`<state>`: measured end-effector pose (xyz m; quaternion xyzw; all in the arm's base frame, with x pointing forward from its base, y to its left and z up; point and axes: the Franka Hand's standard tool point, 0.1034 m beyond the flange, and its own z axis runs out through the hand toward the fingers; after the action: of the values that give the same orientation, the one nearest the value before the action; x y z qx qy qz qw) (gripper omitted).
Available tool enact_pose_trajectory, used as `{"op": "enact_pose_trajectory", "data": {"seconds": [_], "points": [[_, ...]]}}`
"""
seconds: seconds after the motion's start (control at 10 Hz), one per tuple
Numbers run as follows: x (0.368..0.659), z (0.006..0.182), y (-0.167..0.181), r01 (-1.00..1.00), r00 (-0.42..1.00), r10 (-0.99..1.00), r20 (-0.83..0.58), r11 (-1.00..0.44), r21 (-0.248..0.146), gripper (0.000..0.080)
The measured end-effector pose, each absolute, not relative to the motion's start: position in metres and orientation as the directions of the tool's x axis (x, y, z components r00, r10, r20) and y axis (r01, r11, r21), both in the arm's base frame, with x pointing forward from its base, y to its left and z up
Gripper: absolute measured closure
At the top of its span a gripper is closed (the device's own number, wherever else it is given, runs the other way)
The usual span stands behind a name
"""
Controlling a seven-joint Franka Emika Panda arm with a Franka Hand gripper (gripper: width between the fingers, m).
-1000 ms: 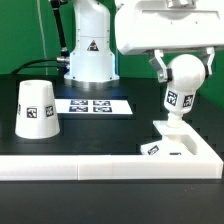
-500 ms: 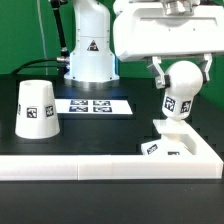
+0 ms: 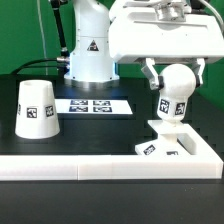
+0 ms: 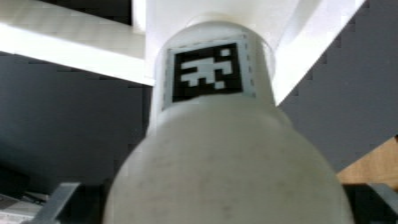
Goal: Assemble lamp
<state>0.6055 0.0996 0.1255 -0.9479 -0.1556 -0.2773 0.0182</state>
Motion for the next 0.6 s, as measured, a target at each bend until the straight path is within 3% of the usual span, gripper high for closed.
{"op": "enact_pose_trajectory", "data": {"seconds": [0.5,0.6], "points": [[0.6051,0.1253,0.1009,0.298,0.772,0.281,0.570,-0.952,0.066,0.0215],[0.6050,0.1252,0.1009,0.298,0.772,0.281,0.569,-0.952,0.066,0.0120]]}}
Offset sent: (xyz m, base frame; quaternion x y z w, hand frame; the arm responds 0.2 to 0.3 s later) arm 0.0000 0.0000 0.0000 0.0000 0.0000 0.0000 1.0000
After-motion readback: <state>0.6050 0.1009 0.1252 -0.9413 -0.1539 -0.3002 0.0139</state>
